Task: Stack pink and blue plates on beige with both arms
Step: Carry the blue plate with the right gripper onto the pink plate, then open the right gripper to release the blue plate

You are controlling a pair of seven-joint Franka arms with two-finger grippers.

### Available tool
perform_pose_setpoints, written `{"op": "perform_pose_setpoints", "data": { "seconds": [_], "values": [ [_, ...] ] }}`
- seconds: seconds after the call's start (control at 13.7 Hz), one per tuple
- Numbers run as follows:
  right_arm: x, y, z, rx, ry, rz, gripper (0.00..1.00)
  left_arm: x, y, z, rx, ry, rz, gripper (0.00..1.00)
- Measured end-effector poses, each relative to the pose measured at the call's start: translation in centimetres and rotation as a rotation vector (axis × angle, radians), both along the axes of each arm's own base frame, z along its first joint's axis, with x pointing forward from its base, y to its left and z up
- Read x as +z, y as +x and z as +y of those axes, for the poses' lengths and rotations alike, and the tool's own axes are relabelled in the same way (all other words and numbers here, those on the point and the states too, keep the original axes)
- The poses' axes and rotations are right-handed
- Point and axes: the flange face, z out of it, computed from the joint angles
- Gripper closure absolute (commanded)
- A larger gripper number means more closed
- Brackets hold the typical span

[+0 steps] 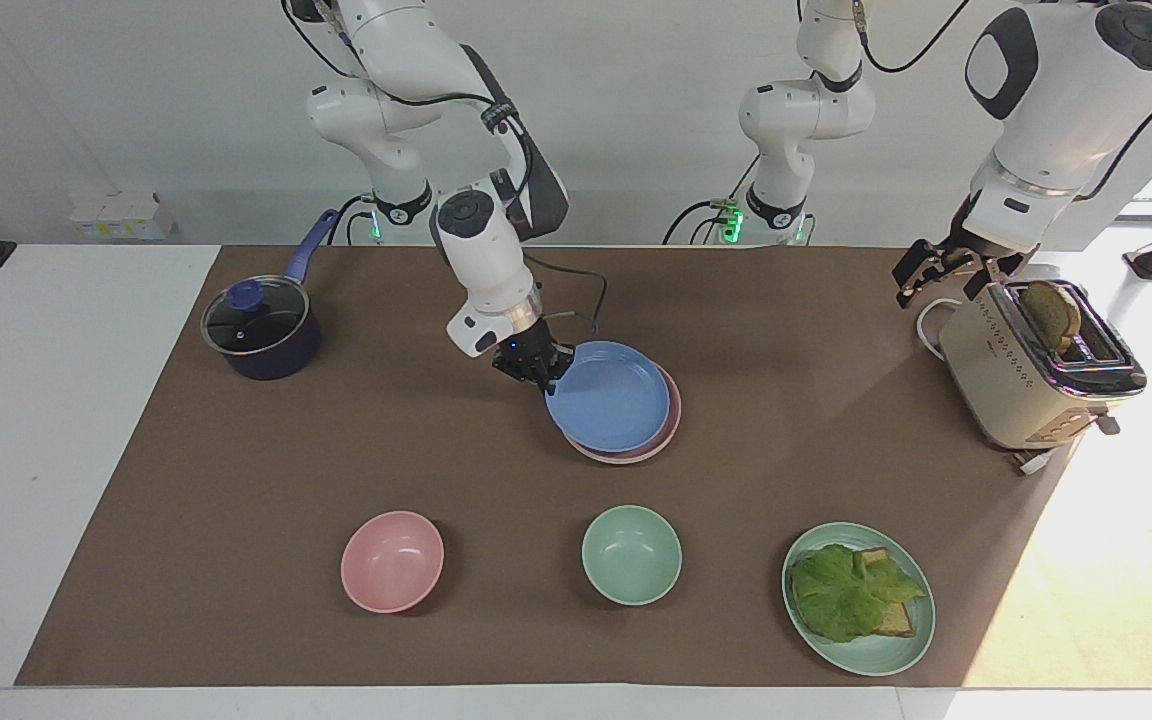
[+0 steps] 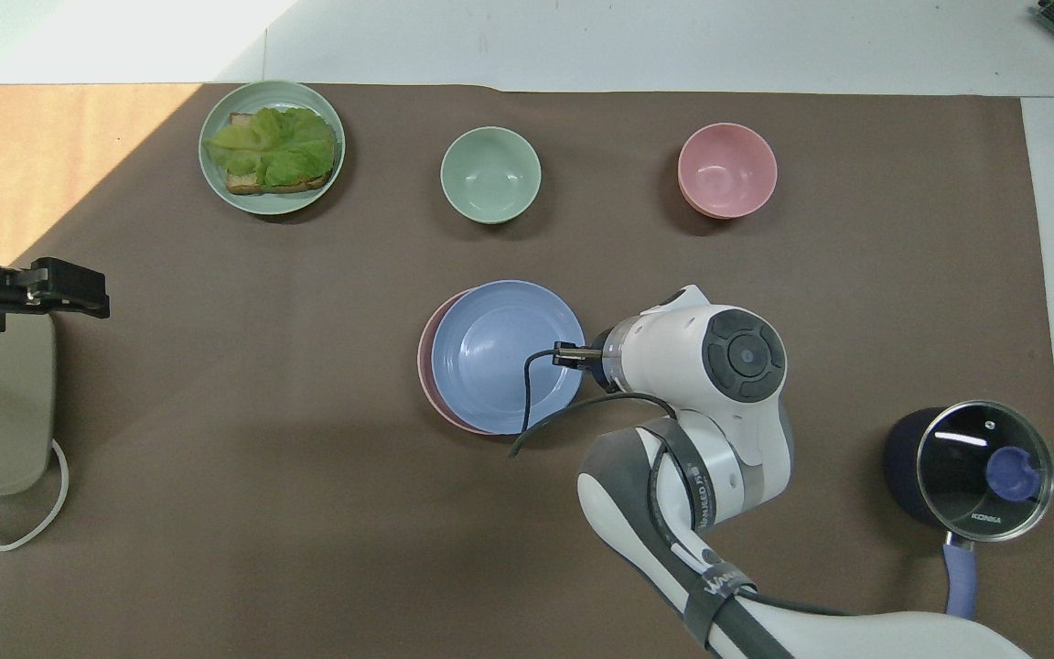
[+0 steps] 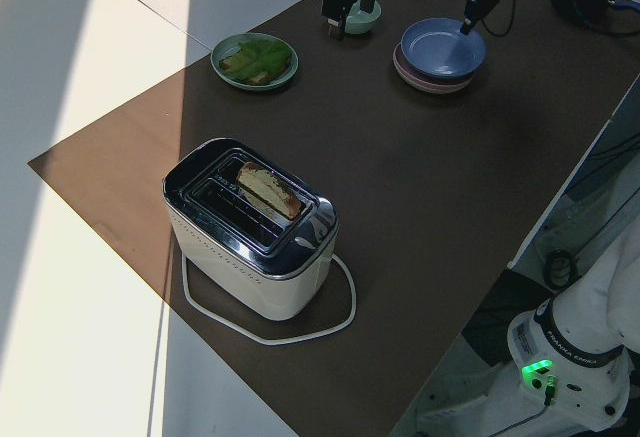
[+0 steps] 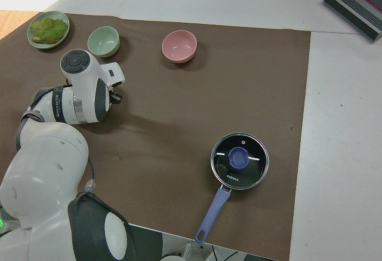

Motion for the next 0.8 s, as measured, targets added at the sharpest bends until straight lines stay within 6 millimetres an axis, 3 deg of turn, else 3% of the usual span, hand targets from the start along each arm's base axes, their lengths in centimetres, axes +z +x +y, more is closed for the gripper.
{"op": "perform_pose_setpoints", "data": {
  "seconds": [0.8],
  "values": [
    [-0.7, -0.1, 1.2, 0.016, 0.001, -0.002, 1.0, 0.0, 0.0, 0.0, 0.0, 0.0, 0.0, 0.0]
  ]
}}
